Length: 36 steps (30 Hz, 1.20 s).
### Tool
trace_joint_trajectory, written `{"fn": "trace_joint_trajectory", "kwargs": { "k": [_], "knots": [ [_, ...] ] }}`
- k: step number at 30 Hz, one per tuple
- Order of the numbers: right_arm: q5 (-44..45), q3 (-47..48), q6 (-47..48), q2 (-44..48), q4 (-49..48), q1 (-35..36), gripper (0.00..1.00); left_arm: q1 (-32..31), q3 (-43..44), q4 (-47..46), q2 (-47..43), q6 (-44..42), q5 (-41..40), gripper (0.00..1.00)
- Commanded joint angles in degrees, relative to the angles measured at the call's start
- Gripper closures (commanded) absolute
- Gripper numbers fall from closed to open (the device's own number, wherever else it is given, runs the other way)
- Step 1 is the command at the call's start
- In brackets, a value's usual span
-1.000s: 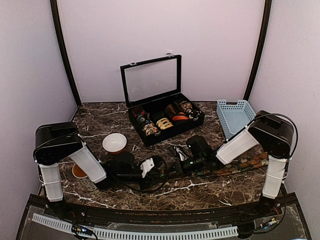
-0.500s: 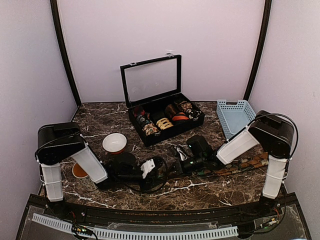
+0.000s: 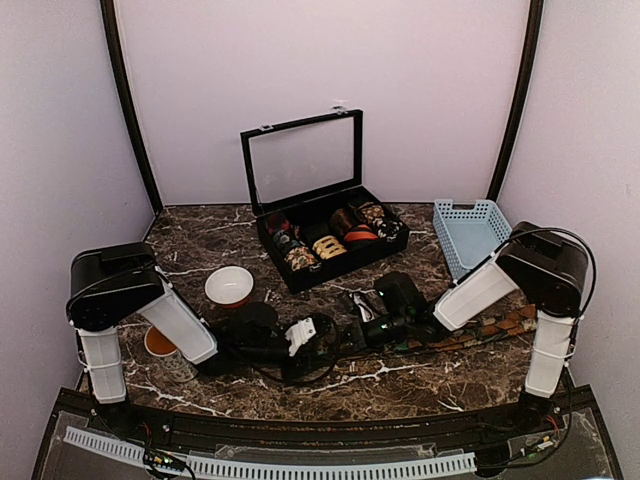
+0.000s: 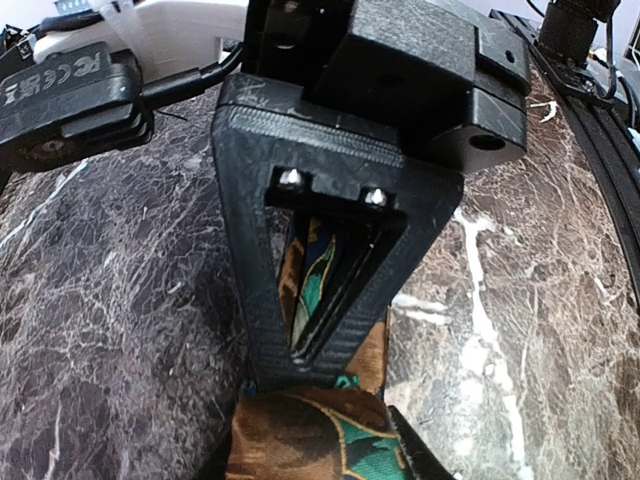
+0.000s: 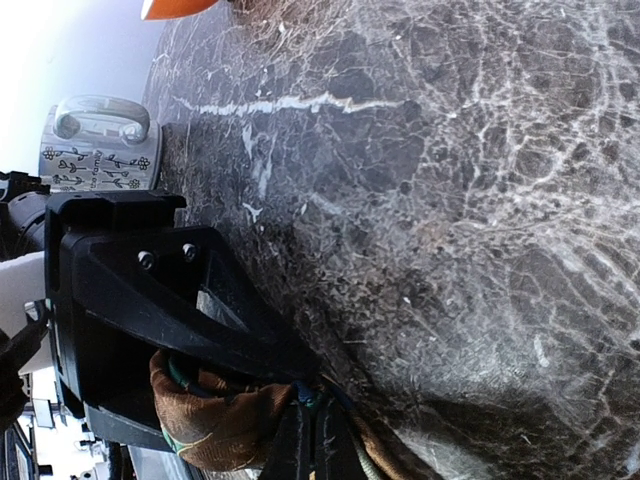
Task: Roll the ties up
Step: Roll the tie at the center of the board.
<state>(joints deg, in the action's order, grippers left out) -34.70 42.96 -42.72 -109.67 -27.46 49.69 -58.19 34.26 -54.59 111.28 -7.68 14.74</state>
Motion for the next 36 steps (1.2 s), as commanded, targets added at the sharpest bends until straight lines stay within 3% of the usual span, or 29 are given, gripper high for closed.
{"fn": "trace_joint_trajectory", "kwargs": {
  "k": [1,7,15,22,31,36],
  "knots": [
    [0.1,-0.1,-0.4,-3.0,2.4,1.7,1.00,-1.4,2.6,6.0,-2.8,-2.4,-0.5,0.63],
    [-0.3,-1.2,-0.1,-0.6,3.4,1.4,0.98,-1.4,3.3,14.9,-3.8,-2.3,-1.1,0.73],
    [-1.6,-4.6,-0.5,8.4,5.0,-1.8,0.68,-1.4,5.6,31.9,-6.9,-1.7,-1.1,0.83],
    [-5.2,-4.3,-4.4,12.4,3.4,-2.3,0.51,-1.6,7.4,39.3,-6.9,-0.9,-2.4,0.84],
    [-3.9,-0.1,-6.4,7.1,4.4,0.6,0.54,-2.0,8.0,39.4,-6.1,-1.1,-2.7,0.84],
    [-3.0,1.1,-5.8,6.6,5.6,1.1,0.66,-2.0,7.9,39.2,-5.9,-1.0,-2.6,0.84]
  ]
}}
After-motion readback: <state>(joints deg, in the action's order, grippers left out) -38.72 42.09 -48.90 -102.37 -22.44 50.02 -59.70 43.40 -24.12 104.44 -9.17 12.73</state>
